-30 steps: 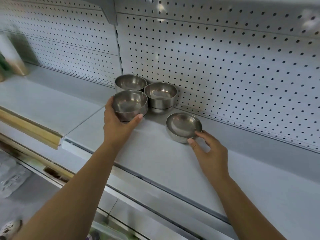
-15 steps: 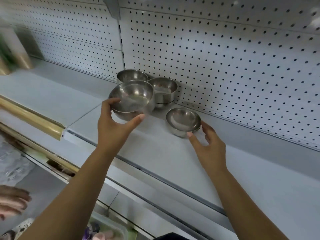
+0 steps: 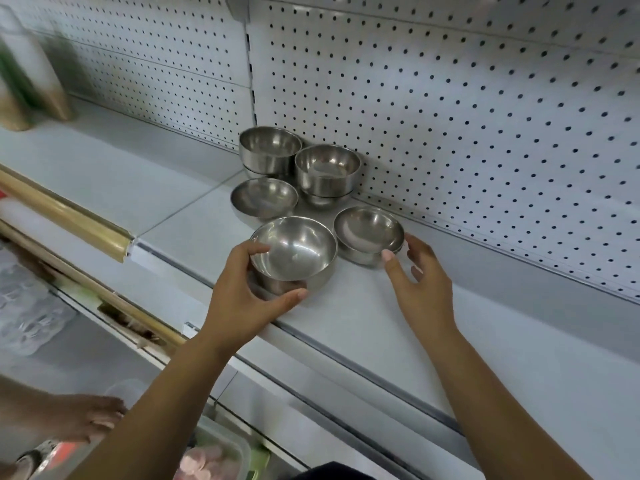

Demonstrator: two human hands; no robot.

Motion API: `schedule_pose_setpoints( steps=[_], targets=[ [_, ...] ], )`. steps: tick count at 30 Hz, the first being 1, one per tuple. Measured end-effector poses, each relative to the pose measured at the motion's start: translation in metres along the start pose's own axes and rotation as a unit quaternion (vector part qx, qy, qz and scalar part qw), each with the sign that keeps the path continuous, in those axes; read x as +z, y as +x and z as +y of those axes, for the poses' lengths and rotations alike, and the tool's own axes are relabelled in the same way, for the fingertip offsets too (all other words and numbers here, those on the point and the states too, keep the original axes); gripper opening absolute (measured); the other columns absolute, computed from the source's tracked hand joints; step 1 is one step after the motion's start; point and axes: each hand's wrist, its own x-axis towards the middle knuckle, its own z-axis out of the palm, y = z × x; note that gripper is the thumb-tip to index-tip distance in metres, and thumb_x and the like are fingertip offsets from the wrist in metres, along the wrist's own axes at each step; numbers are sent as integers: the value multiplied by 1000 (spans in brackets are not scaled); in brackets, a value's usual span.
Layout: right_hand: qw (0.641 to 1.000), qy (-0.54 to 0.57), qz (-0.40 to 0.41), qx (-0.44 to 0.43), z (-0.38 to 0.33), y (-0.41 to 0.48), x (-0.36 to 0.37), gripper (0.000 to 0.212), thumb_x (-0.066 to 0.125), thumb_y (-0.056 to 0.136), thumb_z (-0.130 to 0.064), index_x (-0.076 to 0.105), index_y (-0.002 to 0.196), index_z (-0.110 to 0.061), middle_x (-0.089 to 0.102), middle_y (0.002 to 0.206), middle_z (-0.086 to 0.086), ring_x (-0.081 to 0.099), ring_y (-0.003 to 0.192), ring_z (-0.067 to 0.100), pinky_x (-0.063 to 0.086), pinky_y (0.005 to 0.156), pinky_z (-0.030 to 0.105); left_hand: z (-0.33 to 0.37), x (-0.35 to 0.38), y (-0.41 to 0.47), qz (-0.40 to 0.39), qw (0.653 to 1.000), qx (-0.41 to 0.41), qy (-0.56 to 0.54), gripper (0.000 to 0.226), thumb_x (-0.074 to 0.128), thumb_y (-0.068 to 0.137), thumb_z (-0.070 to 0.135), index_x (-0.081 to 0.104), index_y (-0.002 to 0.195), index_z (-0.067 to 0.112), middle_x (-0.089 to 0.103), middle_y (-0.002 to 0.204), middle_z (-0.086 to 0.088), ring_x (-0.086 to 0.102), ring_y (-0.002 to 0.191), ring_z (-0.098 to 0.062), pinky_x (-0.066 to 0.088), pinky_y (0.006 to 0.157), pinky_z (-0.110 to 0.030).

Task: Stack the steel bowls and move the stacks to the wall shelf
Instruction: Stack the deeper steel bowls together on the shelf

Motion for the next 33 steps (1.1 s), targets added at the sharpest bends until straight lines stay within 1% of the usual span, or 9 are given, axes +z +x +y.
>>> schedule_pose_setpoints(
  steps=[3, 6, 11, 15, 18, 21, 23, 28, 33],
  targets=[
    [1000, -9, -11, -8, -14, 10, -8, 45, 69, 93, -51, 55, 134, -41, 54, 120, -33, 51, 124, 4, 41, 105, 24, 1, -2, 7, -19, 1000, -4, 13, 83, 95, 63, 44, 43, 128, 37, 51, 132, 19, 53, 120, -3, 56, 94, -38],
    [999, -34, -19, -25, -35, 28, -9, 42, 69, 93, -50, 61, 133, -37, 55, 124, -26, 48, 119, 1, 43, 107, 26, 4, -2, 13, -33, 999, -6, -6, 90, 92, 57, 60, 42, 128, 38, 47, 135, 28, 49, 124, 3, 53, 100, -38],
    [992, -80, -81, -61, -66, 63, 2, 47, 68, 94, -51, 59, 138, -35, 56, 131, -21, 43, 117, -5, 37, 99, 22, 1, 2, 19, -11, 1000, -4, -16, 99, 87, 54, 66, 36, 137, 46, 50, 134, 27, 56, 124, -11, 54, 101, -46],
    [978, -125, -114, -123, -75, 94, 21, 52, 71, 93, -47, 60, 140, -26, 60, 143, -8, 49, 131, 4, 42, 106, 28, -3, 3, 19, 6, 999, -1, 32, 113, 80, 52, 74, 24, 146, 44, 47, 130, 37, 57, 120, -10, 52, 97, -35],
    [971, -145, -144, -123, -76, 116, 36, 57, 73, 92, -47, 58, 142, -24, 60, 144, -2, 51, 136, 16, 38, 100, 26, -4, 3, 19, 2, 998, -8, 65, 125, 72, 53, 81, 16, 155, 36, 47, 132, 27, 52, 119, -9, 47, 96, -30],
    [966, -151, -170, -125, -73, 130, 47, 60, 75, 90, -45, 57, 143, -22, 60, 134, -5, 50, 126, 11, 35, 97, 26, -7, 3, 20, -5, 997, -7, 76, 124, 69, 54, 85, 18, 156, 34, 46, 136, 24, 51, 121, -8, 48, 98, -28],
    [962, -159, -178, -129, -69, 138, 53, 61, 77, 88, -45, 57, 141, -22, 59, 135, -3, 46, 118, 7, 35, 95, 27, -7, 3, 20, -6, 997, -4, 78, 120, 67, 56, 85, 18, 155, 38, 45, 132, 32, 51, 119, -5, 44, 94, -18],
    [964, -162, -167, -129, -60, 151, 64, 50, 80, 84, -47, 63, 123, -21, 61, 117, -5, 57, 108, 14, 46, 89, 30, -7, 3, 21, 5, 996, 0, 84, 113, 62, 61, 85, 20, 154, 37, 48, 129, 31, 52, 114, -3, 35, 86, -2],
    [972, -136, -136, -134, -57, 159, 71, 38, 84, 82, -40, 67, 107, -17, 66, 109, -2, 61, 99, 16, 44, 75, 20, -7, 3, 22, 16, 995, 3, 95, 107, 61, 63, 83, 22, 152, 40, 47, 125, 34, 54, 110, -3, 33, 83, 1]
  ],
)
